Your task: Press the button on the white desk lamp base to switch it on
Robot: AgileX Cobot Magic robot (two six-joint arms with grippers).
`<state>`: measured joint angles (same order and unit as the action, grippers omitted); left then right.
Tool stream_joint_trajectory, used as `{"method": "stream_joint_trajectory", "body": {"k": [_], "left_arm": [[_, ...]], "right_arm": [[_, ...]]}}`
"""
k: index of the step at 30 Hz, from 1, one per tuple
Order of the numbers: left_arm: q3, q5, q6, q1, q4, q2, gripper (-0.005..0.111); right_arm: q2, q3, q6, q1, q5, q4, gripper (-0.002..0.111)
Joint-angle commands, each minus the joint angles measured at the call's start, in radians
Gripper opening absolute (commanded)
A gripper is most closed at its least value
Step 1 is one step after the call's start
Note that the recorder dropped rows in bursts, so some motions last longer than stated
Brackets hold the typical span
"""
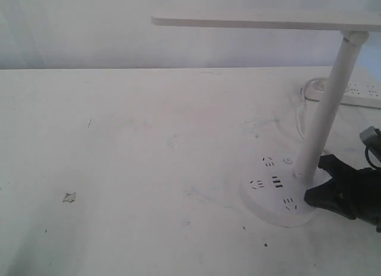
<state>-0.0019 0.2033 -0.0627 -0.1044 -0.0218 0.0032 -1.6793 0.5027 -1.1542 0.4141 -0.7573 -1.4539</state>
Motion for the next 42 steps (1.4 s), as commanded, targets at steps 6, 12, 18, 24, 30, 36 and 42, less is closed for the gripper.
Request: {"method": "stream_joint_trajectory", "body": {"k": [6,12,18,24,30,36,42], "left_arm": [[0.002,-0.002,0.0,0.008,0.0,-0.003,0.0],[0.002,-0.002,0.0,0.008,0.0,-0.003,0.0],[0.002,-0.002,0.0,0.008,0.0,-0.003,0.0],[0.002,-0.002,0.0,0.008,0.0,-0.003,0.0],[0.002,-0.002,0.0,0.008,0.0,-0.003,0.0],[0.002,-0.002,0.0,0.008,0.0,-0.003,0.0],[0.002,-0.002,0.0,0.008,0.0,-0.003,0.0]], "right_arm": [[-0.01,-0.005,-0.151,0.005,-0.045,-0.12,0.0],[-0.01,-0.005,-0.152,0.005,-0.037,-0.123,0.0],[0.04,-0.005,-0.115,0.005,-0.058,-0.114,0.0],[0.36,-0.005,0.024,0.005,-0.003,0.028,0.0],[0.935,-0.005,0.353,0.005,0.013,0.464,0.0],[1.32,-0.005,0.506,0.005,-0.087,0.51,0.0],[1.504,-0.005,0.477,0.005,-0.058,0.522,0.0]]}}
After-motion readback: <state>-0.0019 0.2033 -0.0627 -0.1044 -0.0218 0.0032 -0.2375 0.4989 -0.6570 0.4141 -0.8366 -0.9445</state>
